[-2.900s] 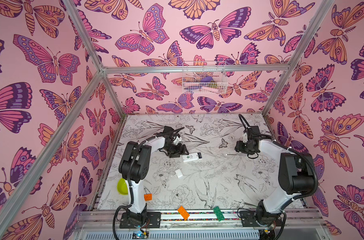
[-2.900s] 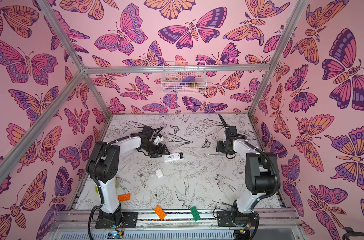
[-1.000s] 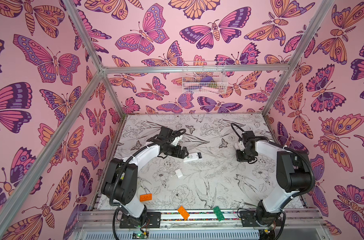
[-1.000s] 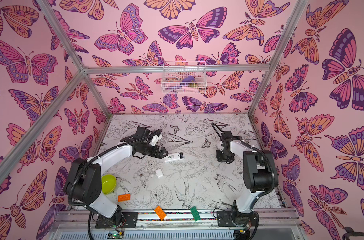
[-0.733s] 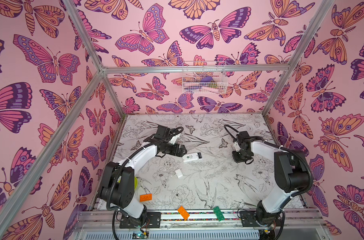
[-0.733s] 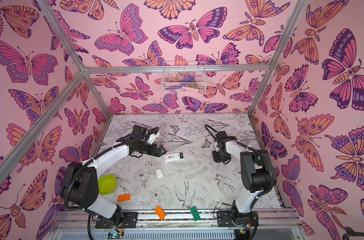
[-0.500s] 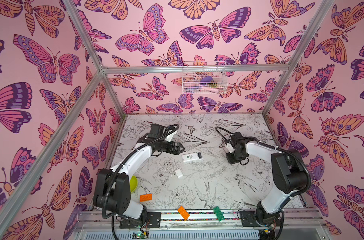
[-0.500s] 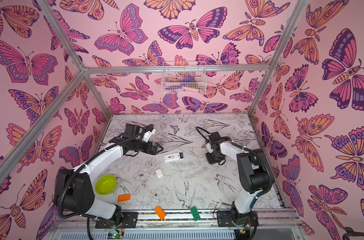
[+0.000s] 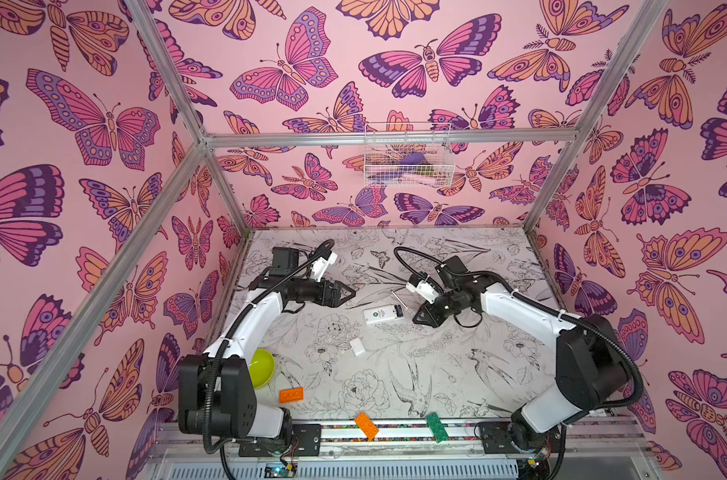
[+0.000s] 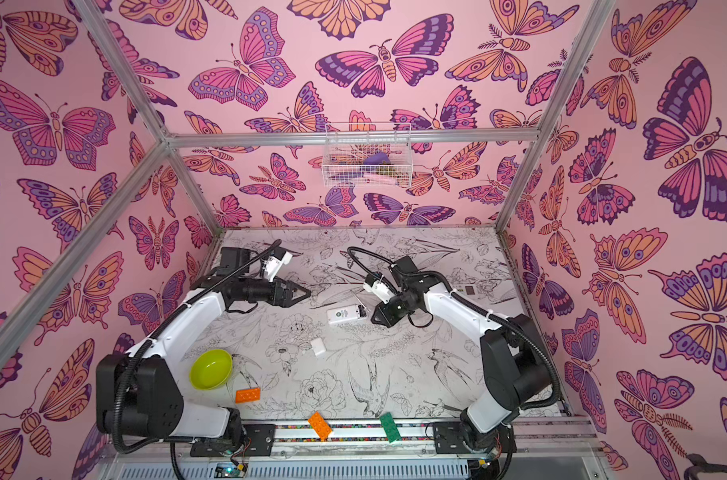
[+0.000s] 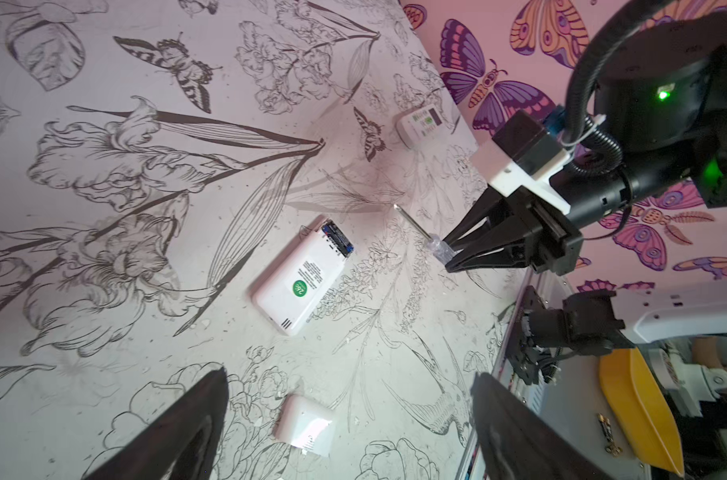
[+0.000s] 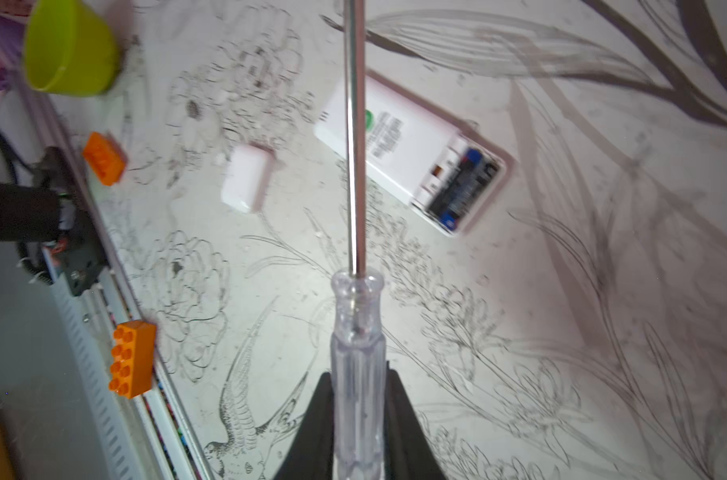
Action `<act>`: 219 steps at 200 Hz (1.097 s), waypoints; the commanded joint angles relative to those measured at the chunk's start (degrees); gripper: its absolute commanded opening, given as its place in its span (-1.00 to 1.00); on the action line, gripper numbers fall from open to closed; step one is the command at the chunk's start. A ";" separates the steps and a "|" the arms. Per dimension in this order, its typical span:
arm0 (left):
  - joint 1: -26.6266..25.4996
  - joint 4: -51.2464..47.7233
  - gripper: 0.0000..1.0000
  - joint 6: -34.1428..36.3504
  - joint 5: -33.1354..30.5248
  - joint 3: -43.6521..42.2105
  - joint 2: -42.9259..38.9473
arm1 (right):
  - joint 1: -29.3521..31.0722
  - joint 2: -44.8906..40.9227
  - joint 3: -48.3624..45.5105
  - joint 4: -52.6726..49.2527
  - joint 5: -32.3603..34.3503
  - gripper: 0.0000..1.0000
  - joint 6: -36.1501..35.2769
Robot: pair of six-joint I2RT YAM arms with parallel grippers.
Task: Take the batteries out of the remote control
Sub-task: 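Lift the screwdriver with the right gripper and carry it toward the opened remote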
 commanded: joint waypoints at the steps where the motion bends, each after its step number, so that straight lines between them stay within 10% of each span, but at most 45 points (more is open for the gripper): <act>1: -0.22 -3.26 0.86 3.82 4.35 -0.51 -0.92 | 2.09 2.11 4.26 -4.23 -8.95 -0.80 -6.55; 109: -5.17 -4.25 0.61 4.47 11.90 0.00 1.66 | 6.94 3.97 7.20 -6.83 -10.30 -0.79 -15.96; 219: -9.75 -5.51 -0.26 7.95 10.89 -0.17 3.89 | 7.18 2.90 5.39 -2.55 -8.72 -0.78 -14.68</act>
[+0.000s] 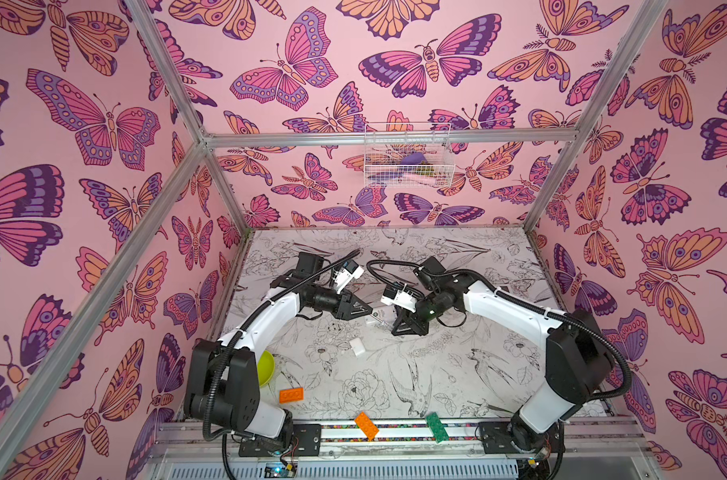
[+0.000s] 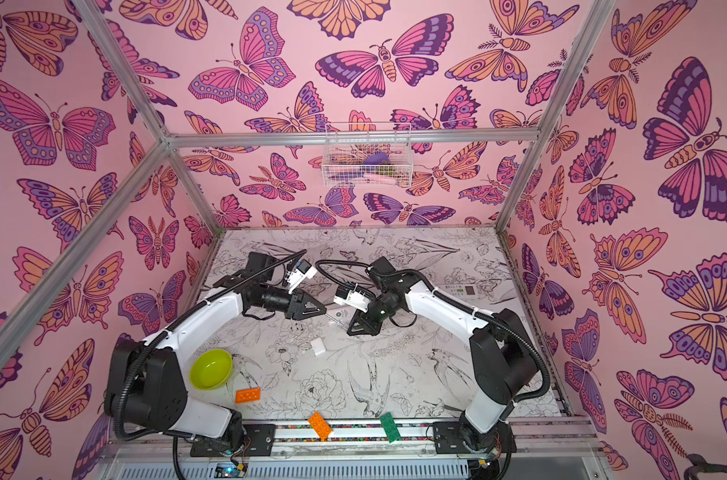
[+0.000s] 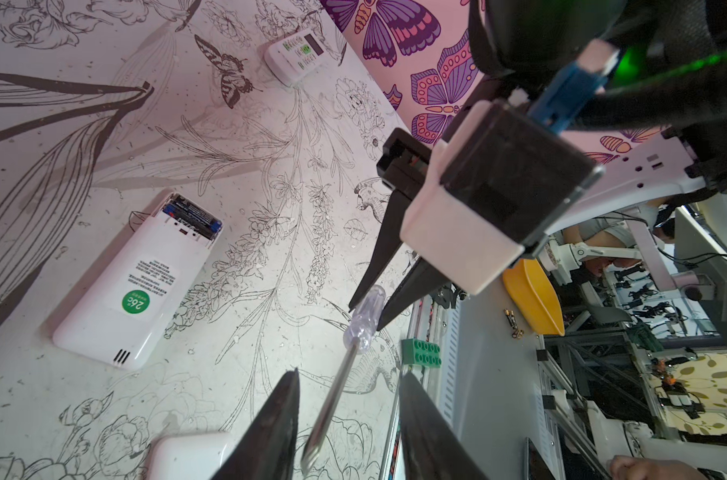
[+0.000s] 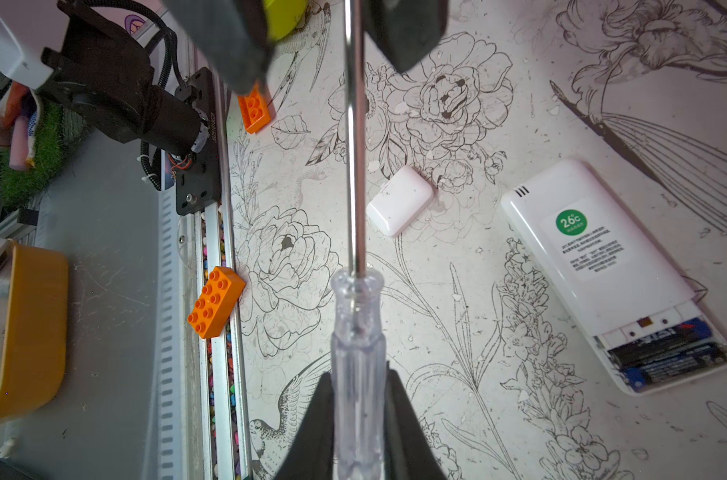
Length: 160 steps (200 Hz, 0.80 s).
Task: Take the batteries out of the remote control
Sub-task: 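Lift the screwdriver with the right gripper and carry it toward the opened remote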
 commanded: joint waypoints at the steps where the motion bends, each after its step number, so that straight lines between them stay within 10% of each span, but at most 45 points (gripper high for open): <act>1: -0.74 -1.35 -0.27 2.05 0.84 -0.17 0.63 | 0.30 -0.79 0.19 1.31 -0.63 -0.78 -1.78; 60: -0.78 -1.95 -1.00 3.00 -1.51 -0.72 0.18 | 0.31 -0.70 0.37 2.44 -0.95 -0.76 -0.08; 160: 4.89 -0.16 -1.00 1.59 -1.92 0.04 -1.48 | -4.15 -9.10 -7.57 20.47 7.58 0.09 17.97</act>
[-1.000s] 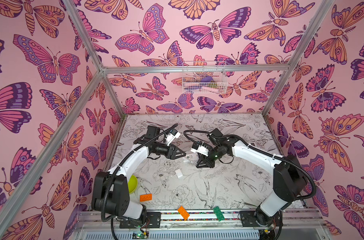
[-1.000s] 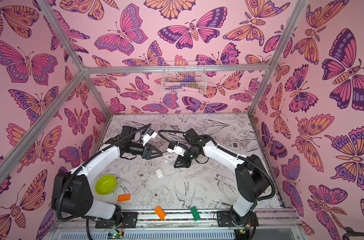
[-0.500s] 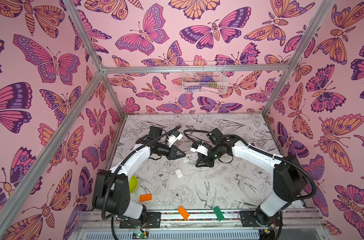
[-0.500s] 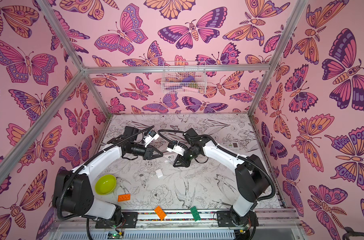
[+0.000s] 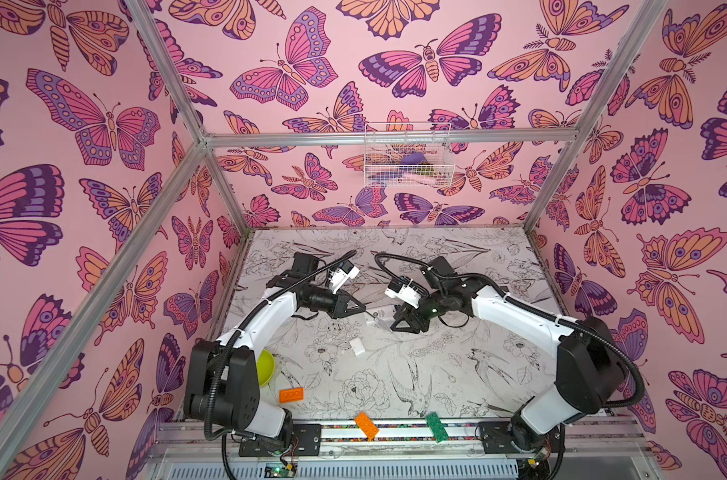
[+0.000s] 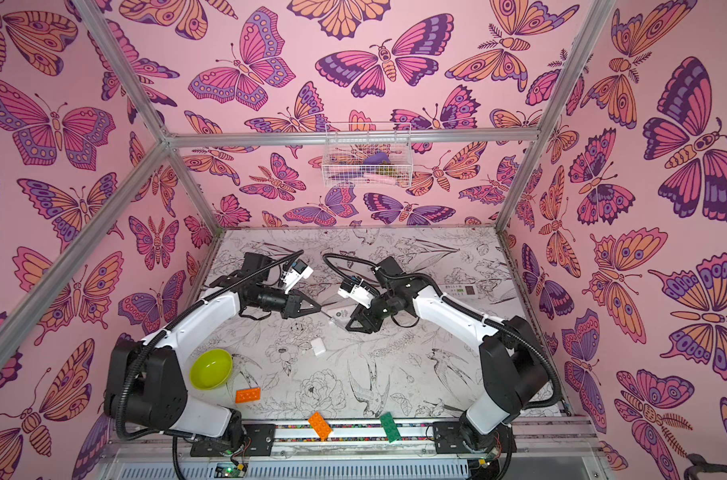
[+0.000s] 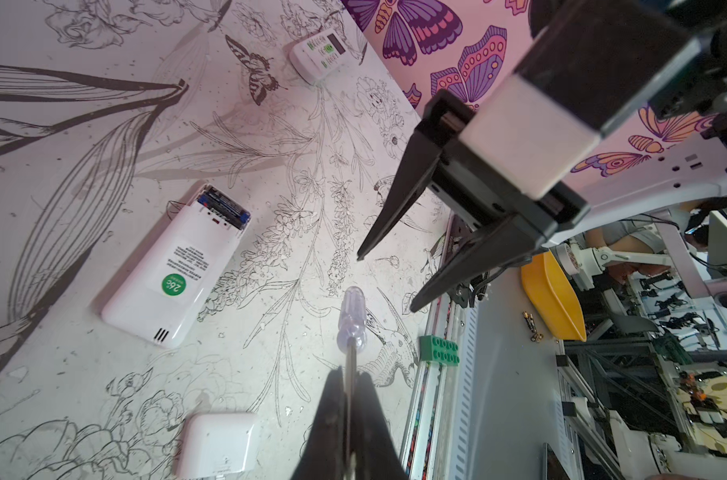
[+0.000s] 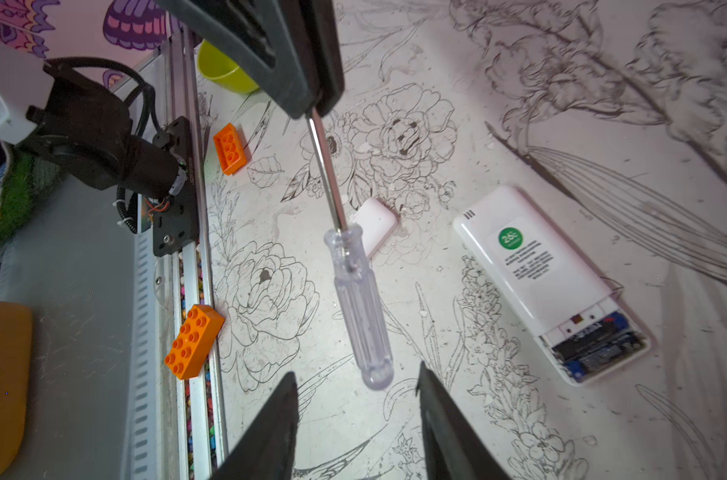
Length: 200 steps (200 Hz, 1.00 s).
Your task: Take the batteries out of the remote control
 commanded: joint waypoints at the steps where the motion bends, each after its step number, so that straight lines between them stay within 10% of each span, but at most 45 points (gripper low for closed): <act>1: 1.96 1.06 -1.00 -0.98 -0.01 0.37 -1.47 | -2.07 -3.23 -1.83 9.37 4.42 0.09 9.24; 57: 9.03 7.21 -1.00 -9.40 1.54 0.69 -3.18 | -3.03 -2.07 -9.07 29.17 13.24 0.56 32.10; 200: 19.86 42.79 -1.00 -43.40 9.24 -7.99 -5.03 | -2.51 20.01 -3.49 84.28 0.11 0.40 87.09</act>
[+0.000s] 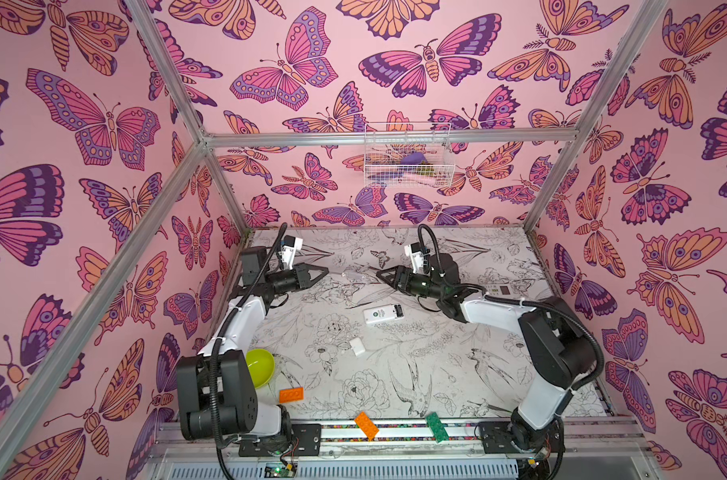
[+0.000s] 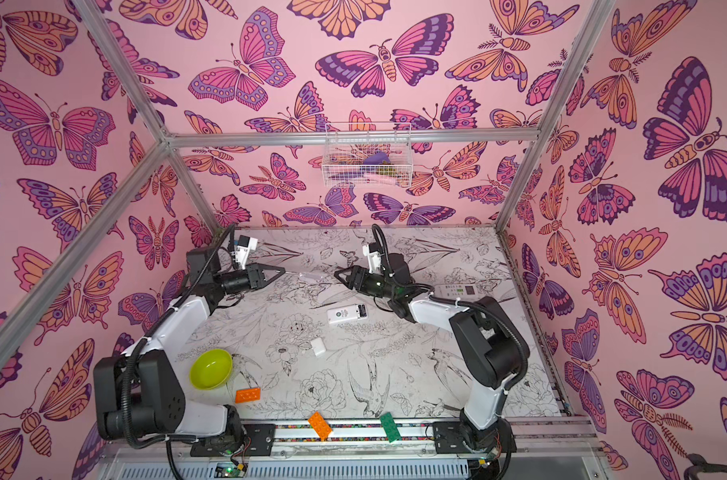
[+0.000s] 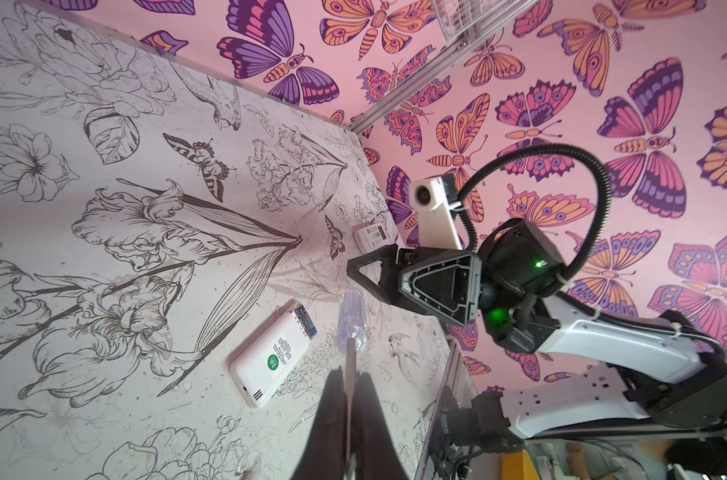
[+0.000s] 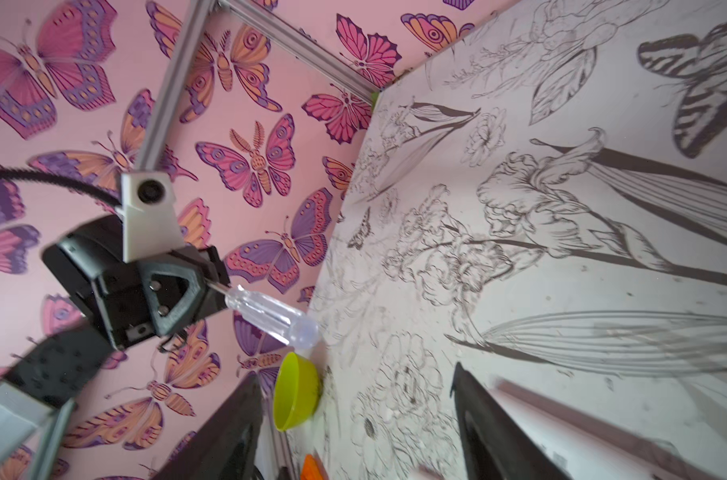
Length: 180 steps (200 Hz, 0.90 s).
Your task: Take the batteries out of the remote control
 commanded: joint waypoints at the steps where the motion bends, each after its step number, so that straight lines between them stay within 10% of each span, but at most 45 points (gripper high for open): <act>1: 0.58 9.00 -1.00 -5.85 3.01 -1.36 -1.69 | 0.57 4.89 3.50 19.29 -3.73 0.40 16.20; 41: 0.45 11.01 -1.00 -6.64 3.72 -2.41 -1.62 | 0.92 12.58 8.60 30.57 -6.71 0.30 27.87; 180: -0.16 13.87 -1.00 -10.11 4.18 -2.69 -1.26 | 5.19 19.34 16.52 40.61 -14.92 0.28 35.72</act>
